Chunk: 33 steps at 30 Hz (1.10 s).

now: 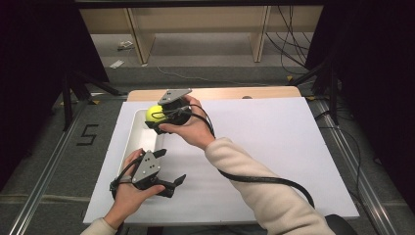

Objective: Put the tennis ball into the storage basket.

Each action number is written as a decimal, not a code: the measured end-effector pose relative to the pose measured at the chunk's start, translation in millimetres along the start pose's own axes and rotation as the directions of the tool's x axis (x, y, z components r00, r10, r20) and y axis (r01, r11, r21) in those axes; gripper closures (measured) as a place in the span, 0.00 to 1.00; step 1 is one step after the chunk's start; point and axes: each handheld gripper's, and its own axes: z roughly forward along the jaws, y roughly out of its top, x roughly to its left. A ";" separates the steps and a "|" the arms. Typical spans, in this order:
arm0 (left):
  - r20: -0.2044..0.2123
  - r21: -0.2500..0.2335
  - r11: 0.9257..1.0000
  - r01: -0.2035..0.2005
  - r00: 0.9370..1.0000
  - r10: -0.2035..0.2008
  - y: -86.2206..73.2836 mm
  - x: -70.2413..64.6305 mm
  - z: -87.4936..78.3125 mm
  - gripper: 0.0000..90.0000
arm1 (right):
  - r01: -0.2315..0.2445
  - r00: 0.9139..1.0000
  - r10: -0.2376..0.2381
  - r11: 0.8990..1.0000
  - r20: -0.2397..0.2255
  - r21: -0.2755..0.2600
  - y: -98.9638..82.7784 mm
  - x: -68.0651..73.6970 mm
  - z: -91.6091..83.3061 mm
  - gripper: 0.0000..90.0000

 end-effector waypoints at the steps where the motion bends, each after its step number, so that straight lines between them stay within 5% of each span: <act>1: 0.000 0.000 1.000 0.000 1.000 0.000 0.0 0.0 0.0 0.00 | 0.000 1.000 0.000 1.000 0.003 -0.001 0.2 0.1 0.4 0.29; 33: 0.004 0.000 1.000 -0.002 1.000 0.002 0.2 -0.4 0.1 0.00 | 0.004 1.000 -0.004 1.000 -0.010 0.019 6.5 1.0 13.9 0.29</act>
